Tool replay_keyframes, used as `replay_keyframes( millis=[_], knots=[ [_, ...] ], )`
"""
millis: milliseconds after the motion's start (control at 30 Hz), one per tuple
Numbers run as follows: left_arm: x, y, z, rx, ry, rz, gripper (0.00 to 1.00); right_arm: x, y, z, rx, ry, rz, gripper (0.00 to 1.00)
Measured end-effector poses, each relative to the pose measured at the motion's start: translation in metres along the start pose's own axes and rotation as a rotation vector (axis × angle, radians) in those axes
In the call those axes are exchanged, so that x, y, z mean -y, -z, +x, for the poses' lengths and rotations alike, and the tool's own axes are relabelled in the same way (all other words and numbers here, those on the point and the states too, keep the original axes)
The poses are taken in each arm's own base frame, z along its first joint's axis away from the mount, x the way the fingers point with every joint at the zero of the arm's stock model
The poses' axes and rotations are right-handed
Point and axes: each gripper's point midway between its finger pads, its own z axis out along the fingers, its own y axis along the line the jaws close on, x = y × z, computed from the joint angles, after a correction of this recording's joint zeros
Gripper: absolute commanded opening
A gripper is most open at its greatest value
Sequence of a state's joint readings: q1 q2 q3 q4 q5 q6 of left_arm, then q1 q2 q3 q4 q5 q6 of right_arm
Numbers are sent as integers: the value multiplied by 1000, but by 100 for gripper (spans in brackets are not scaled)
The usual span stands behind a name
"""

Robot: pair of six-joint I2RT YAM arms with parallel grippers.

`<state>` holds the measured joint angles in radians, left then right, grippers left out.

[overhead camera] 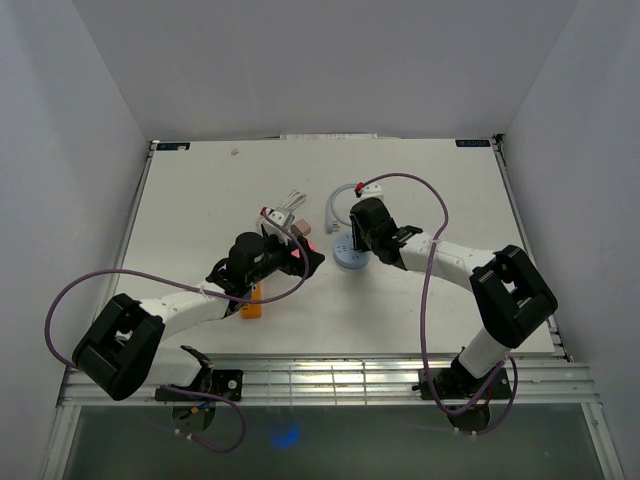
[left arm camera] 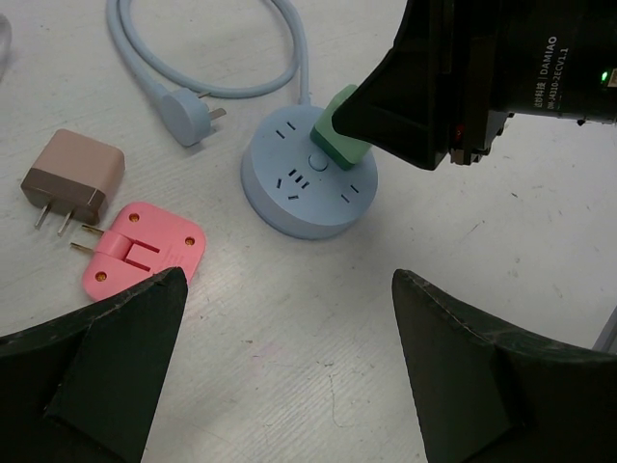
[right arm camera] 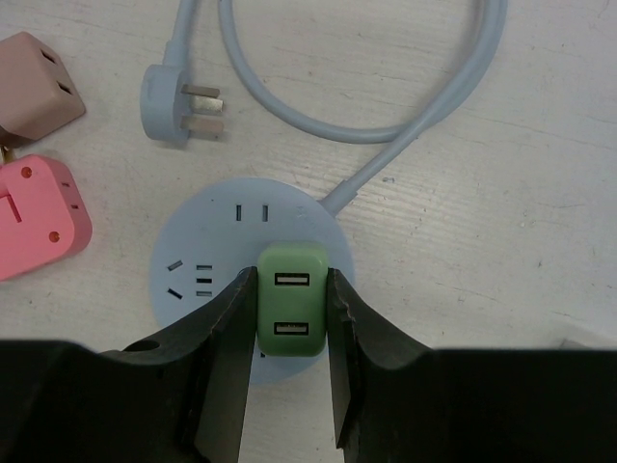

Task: Insert the plug

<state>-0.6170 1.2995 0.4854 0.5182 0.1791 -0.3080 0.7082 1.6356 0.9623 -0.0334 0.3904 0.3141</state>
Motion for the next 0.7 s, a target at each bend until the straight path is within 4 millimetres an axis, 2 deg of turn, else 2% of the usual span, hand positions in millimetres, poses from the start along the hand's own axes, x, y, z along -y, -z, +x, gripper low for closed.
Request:
replay_keyframes(
  millis=[33, 67, 233, 300, 367, 400, 500, 533, 700],
  knots=[
    [-1, 0, 0, 0, 3, -3, 98, 0, 2, -2, 4, -1, -2, 27],
    [-2, 0, 0, 0, 7, -7, 98, 0, 2, -2, -1, -1, -2, 32],
    [-6, 1, -1, 0, 13, -16, 98, -3, 8, 3, -57, 16, -21, 47],
    [-6, 1, 1, -6, 14, -18, 98, 0, 13, 25, -151, 51, -22, 60],
    [-7, 1, 2, -9, 14, -23, 98, 3, 17, 43, -224, 81, -15, 67],
    [-7, 1, 2, -10, 14, -23, 98, 4, 19, 44, -238, 90, -13, 70],
    [-7, 2, -1, -2, 11, -24, 98, 1, 25, 28, -234, 110, -20, 73],
    [-6, 3, -2, 2, 9, -24, 98, -1, 27, 20, -221, 111, -27, 78],
    [-11, 3, -4, 7, -7, -47, 98, -7, 45, -9, -151, 116, -73, 78]
  ],
)
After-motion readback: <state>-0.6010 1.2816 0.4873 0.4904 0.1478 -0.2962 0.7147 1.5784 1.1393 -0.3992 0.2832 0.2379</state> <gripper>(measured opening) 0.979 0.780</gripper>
